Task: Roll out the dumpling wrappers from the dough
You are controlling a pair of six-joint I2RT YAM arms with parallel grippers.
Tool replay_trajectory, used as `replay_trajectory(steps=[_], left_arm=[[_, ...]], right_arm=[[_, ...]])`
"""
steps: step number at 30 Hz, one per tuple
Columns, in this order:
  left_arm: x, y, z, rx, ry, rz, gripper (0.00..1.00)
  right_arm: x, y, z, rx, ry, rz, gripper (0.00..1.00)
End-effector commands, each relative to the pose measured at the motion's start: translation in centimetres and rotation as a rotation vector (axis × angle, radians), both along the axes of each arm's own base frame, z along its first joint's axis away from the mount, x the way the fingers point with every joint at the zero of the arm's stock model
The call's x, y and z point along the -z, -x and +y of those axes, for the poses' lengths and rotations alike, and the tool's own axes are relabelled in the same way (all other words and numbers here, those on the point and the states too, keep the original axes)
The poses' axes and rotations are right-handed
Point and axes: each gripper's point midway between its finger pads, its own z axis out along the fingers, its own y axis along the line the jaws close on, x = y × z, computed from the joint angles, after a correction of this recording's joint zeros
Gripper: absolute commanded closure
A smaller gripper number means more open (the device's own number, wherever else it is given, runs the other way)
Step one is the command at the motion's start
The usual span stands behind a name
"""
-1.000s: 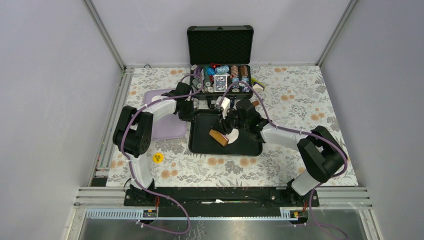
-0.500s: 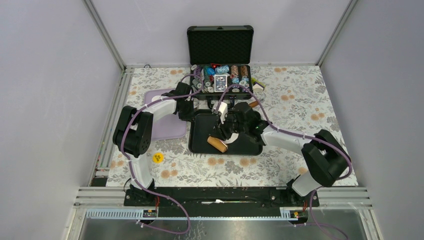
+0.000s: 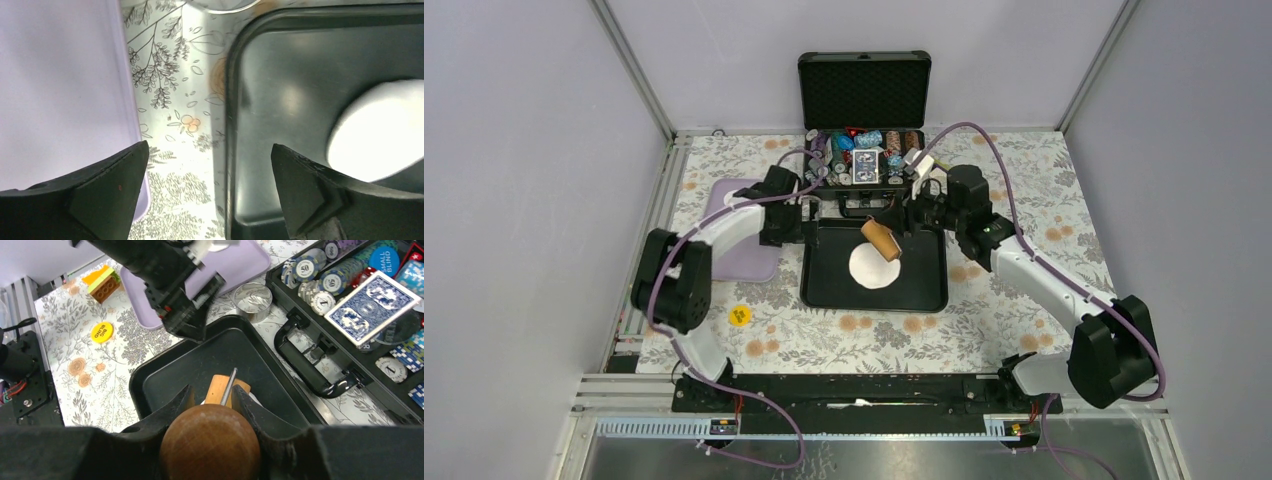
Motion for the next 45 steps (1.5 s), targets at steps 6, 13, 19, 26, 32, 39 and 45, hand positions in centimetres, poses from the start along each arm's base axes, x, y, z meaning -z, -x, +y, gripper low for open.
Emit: replay_trajectory(steps=[6,13,19,26,32,39,45], left_arm=[[-17.6,0.7,-5.7,0.367,0.364,-0.439,0.01],[-22.3,4.6,-9.4,0.652,0.592,-0.460,0.01],[-22.3,7.9,-12.4,0.819,0.745,-0.354,0.01],[-21.5,11.5,-14.7,0.957,0.799,-0.263,0.01],[-20.6,12.7,-14.9,1.004,0.822,-0.203,0.09],[-18.4,13.2,-15.3,1.032,0.784,-0.145,0.49],[-18.3,12.2,-15.4,1.004,0.753,-0.149,1.00]], right_arm=[[-4.6,3.2,0.7,-0.183,-0.233,0.154,1.00],[-6.7,7.3,1.4,-0.383,-0.348,0.221,1.00],[-7.6,9.2,1.2,-0.459,-0.403,0.241,1.00],[-7.1,9.1,1.3,-0.468,-0.405,0.253,1.00],[-6.2,7.6,1.2,-0.408,-0.393,0.234,1.00],[-6.8,7.3,1.3,-0.412,-0.407,0.251,1.00],[-5.9,7.2,1.2,-0.415,-0.368,0.249,1.00]])
